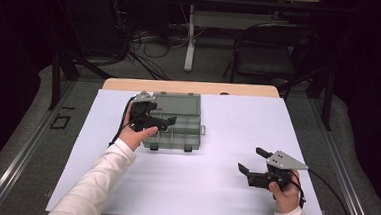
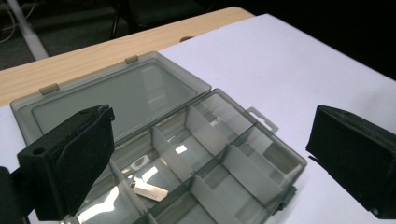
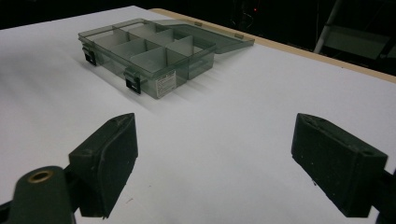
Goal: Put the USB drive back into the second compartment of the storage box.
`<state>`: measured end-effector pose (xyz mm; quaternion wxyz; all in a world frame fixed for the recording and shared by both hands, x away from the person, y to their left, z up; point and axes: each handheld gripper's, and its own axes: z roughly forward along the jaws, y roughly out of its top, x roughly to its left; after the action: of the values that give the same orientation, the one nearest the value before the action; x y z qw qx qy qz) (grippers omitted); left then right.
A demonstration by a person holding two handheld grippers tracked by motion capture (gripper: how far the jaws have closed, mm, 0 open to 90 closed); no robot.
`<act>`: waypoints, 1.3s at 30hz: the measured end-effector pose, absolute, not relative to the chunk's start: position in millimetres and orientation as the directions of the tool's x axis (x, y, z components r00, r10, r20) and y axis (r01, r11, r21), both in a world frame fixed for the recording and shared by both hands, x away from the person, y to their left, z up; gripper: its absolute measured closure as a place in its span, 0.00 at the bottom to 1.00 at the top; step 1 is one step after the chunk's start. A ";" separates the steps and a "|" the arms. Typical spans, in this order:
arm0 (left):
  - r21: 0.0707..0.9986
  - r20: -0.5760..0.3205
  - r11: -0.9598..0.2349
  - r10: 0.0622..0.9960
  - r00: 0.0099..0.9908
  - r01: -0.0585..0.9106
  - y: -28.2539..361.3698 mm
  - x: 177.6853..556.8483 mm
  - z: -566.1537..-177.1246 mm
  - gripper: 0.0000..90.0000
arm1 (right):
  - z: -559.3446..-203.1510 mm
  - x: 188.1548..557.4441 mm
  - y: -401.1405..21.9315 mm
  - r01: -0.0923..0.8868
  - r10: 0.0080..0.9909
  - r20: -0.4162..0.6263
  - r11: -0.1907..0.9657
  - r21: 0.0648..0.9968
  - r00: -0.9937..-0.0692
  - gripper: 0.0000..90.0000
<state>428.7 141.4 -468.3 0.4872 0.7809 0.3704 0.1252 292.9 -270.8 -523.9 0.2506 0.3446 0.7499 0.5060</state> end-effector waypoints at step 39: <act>0.916 -0.140 -0.176 0.704 0.696 0.362 200.7 322.0 -508.6 0.01 | -523.6 291.0 -270.3 0.261 0.772 -0.030 0.250 0.932 -0.635 0.16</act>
<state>322.0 200.7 -508.6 0.5348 0.7498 0.3553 0.1599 291.0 -270.3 -523.6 0.2525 0.3445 0.7492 0.5062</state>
